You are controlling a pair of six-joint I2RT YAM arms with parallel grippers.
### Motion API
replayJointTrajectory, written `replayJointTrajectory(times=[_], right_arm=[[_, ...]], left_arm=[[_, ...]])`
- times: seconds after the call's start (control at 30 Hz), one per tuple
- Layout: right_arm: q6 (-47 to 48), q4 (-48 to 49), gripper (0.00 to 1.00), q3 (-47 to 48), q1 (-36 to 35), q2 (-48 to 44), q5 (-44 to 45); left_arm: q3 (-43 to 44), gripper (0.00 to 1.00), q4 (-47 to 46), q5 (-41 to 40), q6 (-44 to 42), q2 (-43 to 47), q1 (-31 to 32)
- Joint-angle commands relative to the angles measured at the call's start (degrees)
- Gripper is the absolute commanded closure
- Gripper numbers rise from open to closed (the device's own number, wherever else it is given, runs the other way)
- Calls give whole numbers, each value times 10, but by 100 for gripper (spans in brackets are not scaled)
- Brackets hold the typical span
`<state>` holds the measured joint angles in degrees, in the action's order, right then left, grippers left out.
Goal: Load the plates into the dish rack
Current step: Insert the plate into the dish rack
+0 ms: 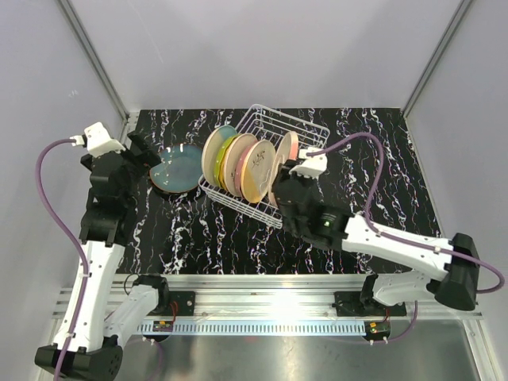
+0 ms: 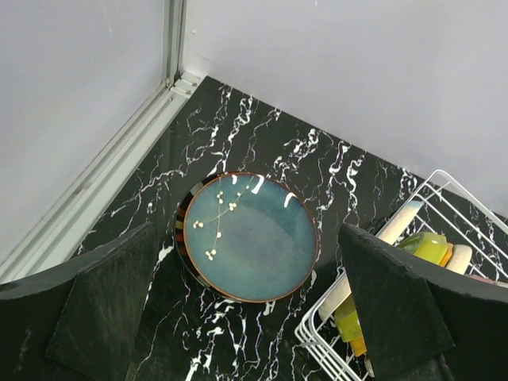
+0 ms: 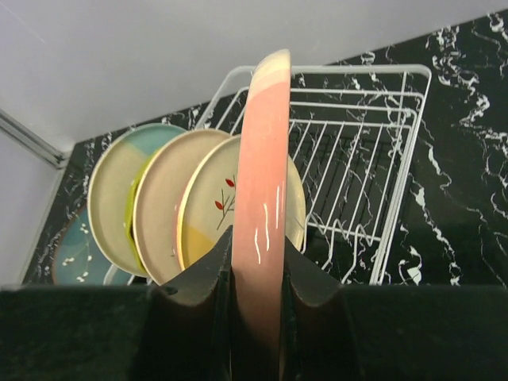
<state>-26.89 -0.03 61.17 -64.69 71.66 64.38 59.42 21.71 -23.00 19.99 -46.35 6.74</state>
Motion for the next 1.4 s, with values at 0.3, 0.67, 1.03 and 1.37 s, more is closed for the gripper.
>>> replayJointTrajectory(times=[0.3,0.67,1.03,1.37], right_arm=[[-236,-67,100,83,52,88,26],[-250,-66,100,84,61,110,17],[-225,-44,100,105,61,117,8],[-255,-72,100,104,62,139,1]], left_arm=[[9,1,3,23,27,-22,2],[11,1,7,27,34,-23,2],[10,1,7,27,36,-24,2],[10,1,7,30,37,-24,2]])
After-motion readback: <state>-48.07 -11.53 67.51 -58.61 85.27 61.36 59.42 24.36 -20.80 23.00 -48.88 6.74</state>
